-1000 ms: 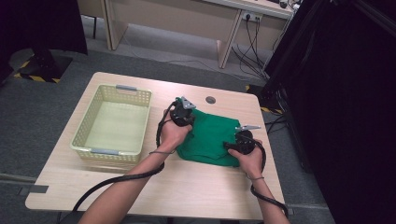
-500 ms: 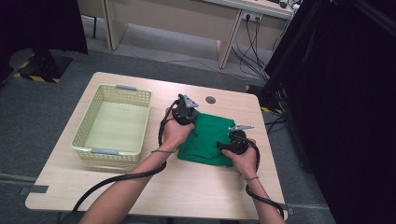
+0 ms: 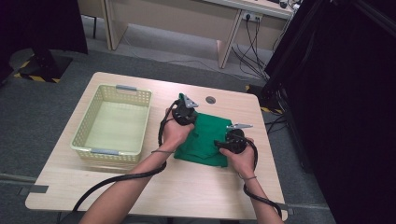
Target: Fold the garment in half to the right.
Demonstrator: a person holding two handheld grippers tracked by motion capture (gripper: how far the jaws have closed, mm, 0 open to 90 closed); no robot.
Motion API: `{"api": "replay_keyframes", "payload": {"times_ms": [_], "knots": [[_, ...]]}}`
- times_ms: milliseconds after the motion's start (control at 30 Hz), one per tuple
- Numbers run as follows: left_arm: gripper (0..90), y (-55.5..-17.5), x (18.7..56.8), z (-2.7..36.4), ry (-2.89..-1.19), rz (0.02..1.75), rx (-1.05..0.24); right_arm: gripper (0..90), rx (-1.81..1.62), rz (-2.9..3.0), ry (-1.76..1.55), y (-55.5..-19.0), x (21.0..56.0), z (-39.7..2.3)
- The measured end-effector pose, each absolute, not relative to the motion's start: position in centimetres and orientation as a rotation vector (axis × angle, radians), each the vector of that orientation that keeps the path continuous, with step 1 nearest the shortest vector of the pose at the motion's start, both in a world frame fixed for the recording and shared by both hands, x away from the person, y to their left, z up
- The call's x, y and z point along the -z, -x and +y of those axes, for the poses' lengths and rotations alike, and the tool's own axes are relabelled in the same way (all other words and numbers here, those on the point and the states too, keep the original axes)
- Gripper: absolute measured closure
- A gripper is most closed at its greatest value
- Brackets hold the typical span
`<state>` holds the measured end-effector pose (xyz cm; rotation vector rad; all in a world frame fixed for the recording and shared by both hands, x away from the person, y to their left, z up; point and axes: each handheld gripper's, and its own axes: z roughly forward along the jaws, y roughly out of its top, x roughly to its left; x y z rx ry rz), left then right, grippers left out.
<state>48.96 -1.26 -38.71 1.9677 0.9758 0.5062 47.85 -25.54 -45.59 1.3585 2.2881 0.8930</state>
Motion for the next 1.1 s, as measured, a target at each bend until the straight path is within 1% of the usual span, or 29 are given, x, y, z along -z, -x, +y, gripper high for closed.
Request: {"api": "replay_keyframes", "payload": {"times_ms": [200,1100], "knots": [[87.8,-48.8,38.8,-1.6,-1.968,0.969,-0.499,42.3,-0.857,2.299,-1.363,-47.8,45.8,-26.0],[87.8,-48.6,38.7,-2.2,-1.972,0.952,-0.499,42.8,-0.894,2.380,-1.238,-47.7,46.5,-22.6]]}}
